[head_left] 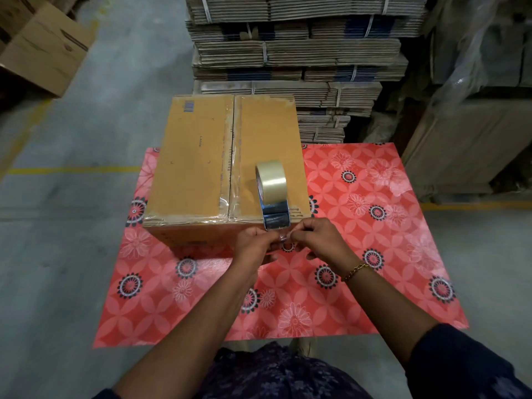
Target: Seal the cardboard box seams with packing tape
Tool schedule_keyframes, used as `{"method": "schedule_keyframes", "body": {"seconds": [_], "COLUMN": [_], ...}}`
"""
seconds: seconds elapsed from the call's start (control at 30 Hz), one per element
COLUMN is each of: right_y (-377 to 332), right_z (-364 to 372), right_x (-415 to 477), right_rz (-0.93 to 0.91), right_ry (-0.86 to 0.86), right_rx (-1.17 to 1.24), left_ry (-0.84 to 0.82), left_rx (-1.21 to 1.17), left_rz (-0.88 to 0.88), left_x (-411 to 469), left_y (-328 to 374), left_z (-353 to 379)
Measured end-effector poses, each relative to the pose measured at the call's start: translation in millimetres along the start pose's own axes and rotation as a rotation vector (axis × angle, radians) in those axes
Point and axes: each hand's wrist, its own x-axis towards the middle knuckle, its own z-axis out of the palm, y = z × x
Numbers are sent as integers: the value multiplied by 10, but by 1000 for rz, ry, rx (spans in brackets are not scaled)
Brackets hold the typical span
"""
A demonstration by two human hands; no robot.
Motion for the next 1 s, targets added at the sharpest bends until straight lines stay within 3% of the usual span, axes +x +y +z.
{"method": "schedule_keyframes", "body": {"seconds": [0.23,0.37,0.53,1.0], "right_y": [22,51,60,39], "right_z": [74,86,196,420], "right_x": [-39,-107,-151,-169], "right_rz": [-21,97,255,156], "right_ry": [74,146,-68,105], "right_rx": [42,290,402,450], "left_ry": [-7,-10,-36,-31], "left_rx": [-2,-7,10,-81], "left_rz": [-5,4,-2,-95], "left_x": [-21,-25,-28,-27], "left_y": [30,34,22,45], "left_z": [9,-3,-33,-53]}}
